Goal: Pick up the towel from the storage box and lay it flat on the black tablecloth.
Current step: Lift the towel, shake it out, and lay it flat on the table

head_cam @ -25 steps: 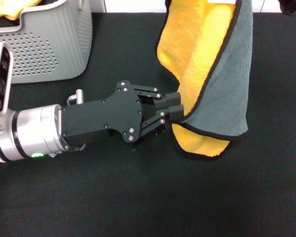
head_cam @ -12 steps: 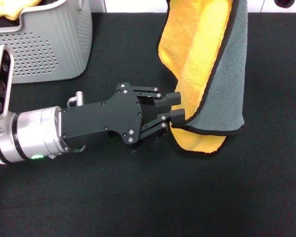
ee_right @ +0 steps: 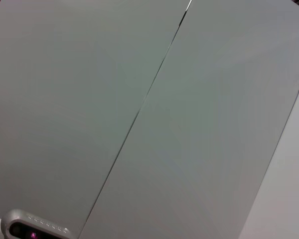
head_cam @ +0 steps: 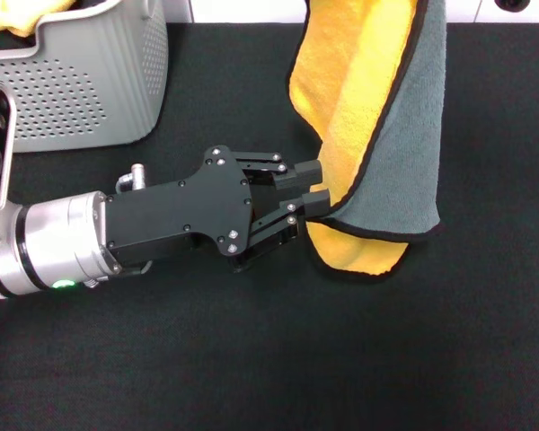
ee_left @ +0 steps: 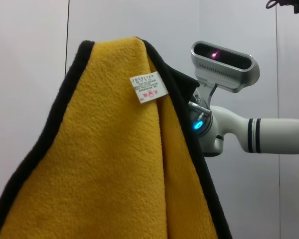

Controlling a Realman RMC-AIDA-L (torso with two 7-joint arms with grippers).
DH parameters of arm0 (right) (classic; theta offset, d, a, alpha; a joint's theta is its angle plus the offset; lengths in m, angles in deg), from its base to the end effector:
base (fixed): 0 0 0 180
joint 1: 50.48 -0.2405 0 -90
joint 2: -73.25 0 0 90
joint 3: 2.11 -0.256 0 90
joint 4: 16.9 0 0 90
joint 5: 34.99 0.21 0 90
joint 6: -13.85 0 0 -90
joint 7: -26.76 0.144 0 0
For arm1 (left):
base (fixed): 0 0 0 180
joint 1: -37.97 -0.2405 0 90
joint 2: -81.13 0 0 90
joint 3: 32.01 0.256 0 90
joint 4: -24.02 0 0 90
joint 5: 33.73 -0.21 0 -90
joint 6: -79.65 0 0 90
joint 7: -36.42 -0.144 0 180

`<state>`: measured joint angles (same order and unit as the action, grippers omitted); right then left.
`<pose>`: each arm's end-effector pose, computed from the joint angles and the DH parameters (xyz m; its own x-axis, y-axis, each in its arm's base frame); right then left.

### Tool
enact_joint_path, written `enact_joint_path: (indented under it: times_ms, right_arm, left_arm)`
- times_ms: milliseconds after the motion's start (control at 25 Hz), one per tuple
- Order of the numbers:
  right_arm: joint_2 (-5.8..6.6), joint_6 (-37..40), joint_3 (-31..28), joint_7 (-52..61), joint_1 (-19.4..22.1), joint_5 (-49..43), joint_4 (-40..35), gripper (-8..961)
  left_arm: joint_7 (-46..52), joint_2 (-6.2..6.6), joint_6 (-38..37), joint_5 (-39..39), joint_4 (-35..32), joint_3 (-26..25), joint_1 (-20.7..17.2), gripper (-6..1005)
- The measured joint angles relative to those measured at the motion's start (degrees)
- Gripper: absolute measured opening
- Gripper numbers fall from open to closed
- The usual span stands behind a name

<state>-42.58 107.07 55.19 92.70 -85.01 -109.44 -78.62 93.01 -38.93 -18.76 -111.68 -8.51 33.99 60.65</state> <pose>0.0958 0.3571 0.0925 0.5668 0.5084 -0.6483 0.1905 -0.8465 -0.4972 -0.2174 0.2777 -0.0251 0.6262 0.0042 0.7797 0.1602 -0.9793 -0.1234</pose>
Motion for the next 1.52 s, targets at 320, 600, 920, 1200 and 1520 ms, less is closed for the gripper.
enact_joint_path:
  times_ms: [320, 600, 920, 1200, 1520]
  right_arm:
    - [0.09, -0.4, 0.0, -0.2, 0.0, 0.1, 0.0, 0]
    - [0.02, -0.6, 0.0, -0.4, -0.2, 0.3, 0.0, 1]
    - [-0.01, -2.1, 0.5, -1.0, -0.3, 0.3, 0.1, 1]
    - [-0.01, -2.4, 0.5, -1.2, -0.3, 0.9, 0.3, 0]
    - [-0.17, -3.2, 1.8, -1.7, -0.7, 1.8, 0.9, 0]
  left_arm:
    - [0.0, 0.09, 0.0, 0.2, 0.1, 0.0, 0.1, 251]
    - [0.0, 0.09, 0.0, 0.2, 0.1, 0.0, 0.2, 252]
    - [-0.3, 0.09, -0.1, 0.0, 0.7, 0.0, 0.6, 252]
    - [-0.8, 0.09, -0.1, 0.2, 0.9, 0.0, 0.3, 252]
    - [-1.7, 0.09, 0.1, 0.2, 3.0, 0.0, 1.2, 251]
